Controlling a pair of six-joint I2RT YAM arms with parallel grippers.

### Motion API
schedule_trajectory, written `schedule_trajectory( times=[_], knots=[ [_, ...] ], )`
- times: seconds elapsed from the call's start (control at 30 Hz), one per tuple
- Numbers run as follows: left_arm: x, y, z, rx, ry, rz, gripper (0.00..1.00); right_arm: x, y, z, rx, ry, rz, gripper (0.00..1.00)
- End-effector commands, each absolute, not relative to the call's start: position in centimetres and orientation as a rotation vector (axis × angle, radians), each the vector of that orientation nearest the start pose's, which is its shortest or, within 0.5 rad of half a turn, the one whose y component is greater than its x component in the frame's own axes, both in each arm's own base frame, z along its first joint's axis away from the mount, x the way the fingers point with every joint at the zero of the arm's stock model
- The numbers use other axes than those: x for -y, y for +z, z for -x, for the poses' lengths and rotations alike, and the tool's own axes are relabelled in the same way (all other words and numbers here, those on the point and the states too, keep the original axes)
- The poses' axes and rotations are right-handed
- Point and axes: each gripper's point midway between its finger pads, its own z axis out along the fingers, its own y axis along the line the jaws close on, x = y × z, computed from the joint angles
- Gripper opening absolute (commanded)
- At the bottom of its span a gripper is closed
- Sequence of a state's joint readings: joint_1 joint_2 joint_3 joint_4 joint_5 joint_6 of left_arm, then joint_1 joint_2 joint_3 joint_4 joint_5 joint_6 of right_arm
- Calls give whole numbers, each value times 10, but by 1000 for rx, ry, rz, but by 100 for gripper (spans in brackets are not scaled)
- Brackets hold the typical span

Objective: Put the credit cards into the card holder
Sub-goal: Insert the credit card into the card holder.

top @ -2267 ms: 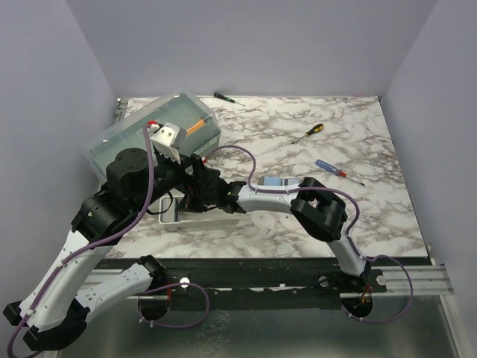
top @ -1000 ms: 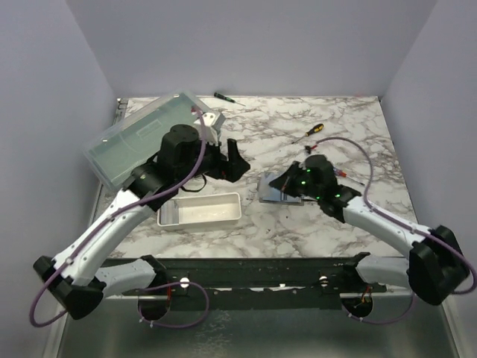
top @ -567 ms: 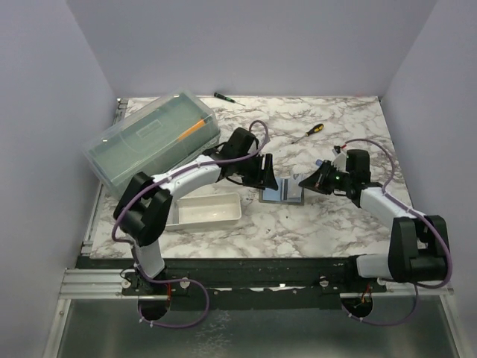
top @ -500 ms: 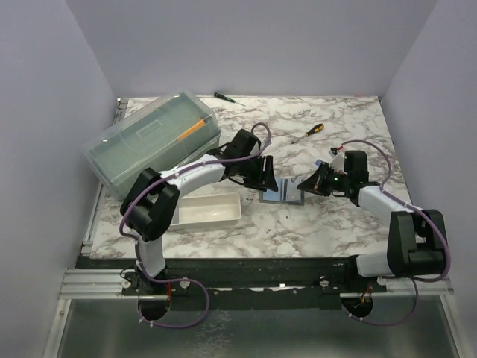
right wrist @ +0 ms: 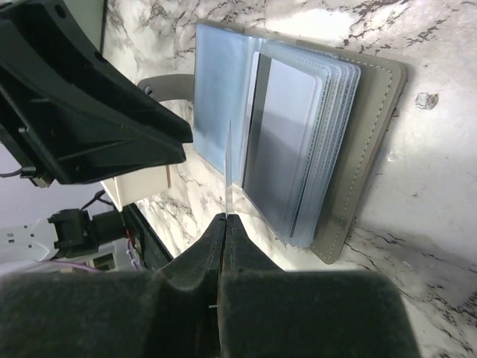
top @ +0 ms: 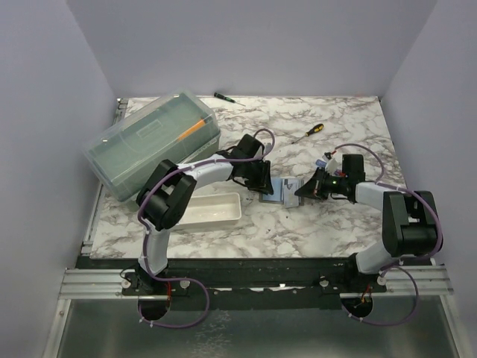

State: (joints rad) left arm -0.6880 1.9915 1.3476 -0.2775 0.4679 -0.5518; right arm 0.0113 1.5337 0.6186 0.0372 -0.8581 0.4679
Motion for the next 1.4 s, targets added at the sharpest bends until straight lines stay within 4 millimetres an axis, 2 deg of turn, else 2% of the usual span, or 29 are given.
schedule_trajectory(
  times=[0.0,0.1,0.23,0.7,0.83,0.97,1.1,1.17,1.27,1.37],
  knots=[
    [367,46,-309,-2659,-987,-388,28,-154,71,-295,-2341,1341,-45,0],
    [364,37,-308,-2689,-980,-371,25,-155,66,-299,-2352,1352,-65,0],
    [363,36,-307,-2703,-989,-365,23,-153,59,-304,-2387,1339,-105,0],
    [360,41,-312,-2691,-975,-367,22,-148,37,-307,-2506,1294,-193,0],
    [361,50,-314,-2665,-972,-378,22,-146,39,-306,-2524,1274,-219,0],
    [361,57,-317,-2642,-967,-389,25,-145,38,-308,-2533,1266,-219,0],
    [361,66,-320,-2615,-965,-397,36,-146,33,-310,-2544,1281,-218,0],
    [360,70,-322,-2597,-950,-404,37,-148,32,-310,-2540,1298,-206,0],
    [356,68,-327,-2593,-924,-395,38,-151,31,-311,-2530,1334,-188,0],
    [354,59,-328,-2620,-912,-376,37,-152,27,-312,-2529,1352,-172,0]
  ],
)
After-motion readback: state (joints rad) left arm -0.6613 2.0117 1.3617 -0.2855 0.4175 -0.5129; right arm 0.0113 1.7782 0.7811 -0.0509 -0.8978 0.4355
